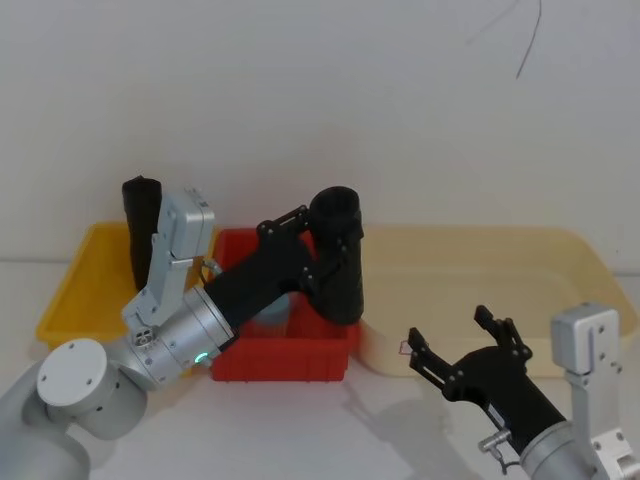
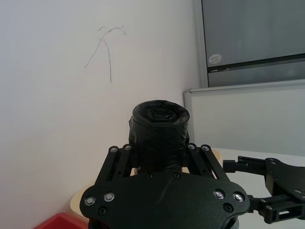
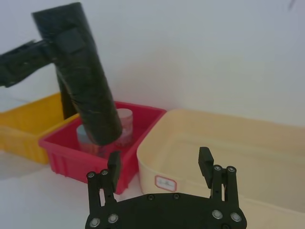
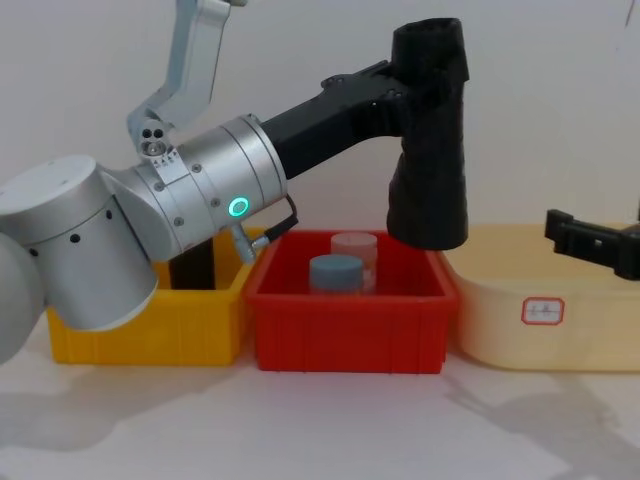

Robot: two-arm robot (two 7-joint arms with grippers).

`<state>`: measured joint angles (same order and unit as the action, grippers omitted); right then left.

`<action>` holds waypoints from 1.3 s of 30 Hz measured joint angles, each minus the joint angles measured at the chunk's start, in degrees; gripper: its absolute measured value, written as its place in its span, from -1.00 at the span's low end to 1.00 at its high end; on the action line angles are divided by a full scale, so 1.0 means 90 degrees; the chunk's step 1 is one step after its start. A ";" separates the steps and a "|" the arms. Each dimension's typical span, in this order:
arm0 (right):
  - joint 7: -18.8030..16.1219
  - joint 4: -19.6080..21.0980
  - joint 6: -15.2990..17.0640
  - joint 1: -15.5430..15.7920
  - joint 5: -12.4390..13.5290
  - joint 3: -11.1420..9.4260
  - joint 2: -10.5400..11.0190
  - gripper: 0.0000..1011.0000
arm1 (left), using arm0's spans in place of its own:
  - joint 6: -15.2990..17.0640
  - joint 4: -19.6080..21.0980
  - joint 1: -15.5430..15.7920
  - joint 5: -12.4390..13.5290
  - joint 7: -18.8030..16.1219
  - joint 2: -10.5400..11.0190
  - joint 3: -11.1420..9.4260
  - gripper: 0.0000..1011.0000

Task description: Pick up the garbage bag with the one hand and transfer it to the other hand.

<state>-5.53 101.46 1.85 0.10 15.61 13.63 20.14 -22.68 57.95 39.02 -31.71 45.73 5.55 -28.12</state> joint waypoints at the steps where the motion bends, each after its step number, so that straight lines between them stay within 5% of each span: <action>1: -0.0019 0.0002 -0.0007 -0.0014 -0.0011 0.0013 0.0011 0.98 | -0.0003 -0.0002 0.0001 0.0001 -0.0004 0.0000 0.0000 -0.14; 19: -0.0781 -0.0209 -0.0315 -0.0643 -0.0388 0.0541 0.0056 0.98 | -0.0051 -0.0035 0.0008 0.0017 -0.0057 -0.0006 0.0010 -0.14; 39: -0.1184 -0.0877 -0.0650 -0.1331 -0.0521 0.0692 -0.0241 0.98 | -0.0065 -0.0043 0.0008 0.0018 -0.0070 -0.0006 0.0010 -0.14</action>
<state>-16.18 93.57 -4.00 -11.88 10.93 19.86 17.98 -23.26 57.56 39.09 -31.55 45.10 5.49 -28.03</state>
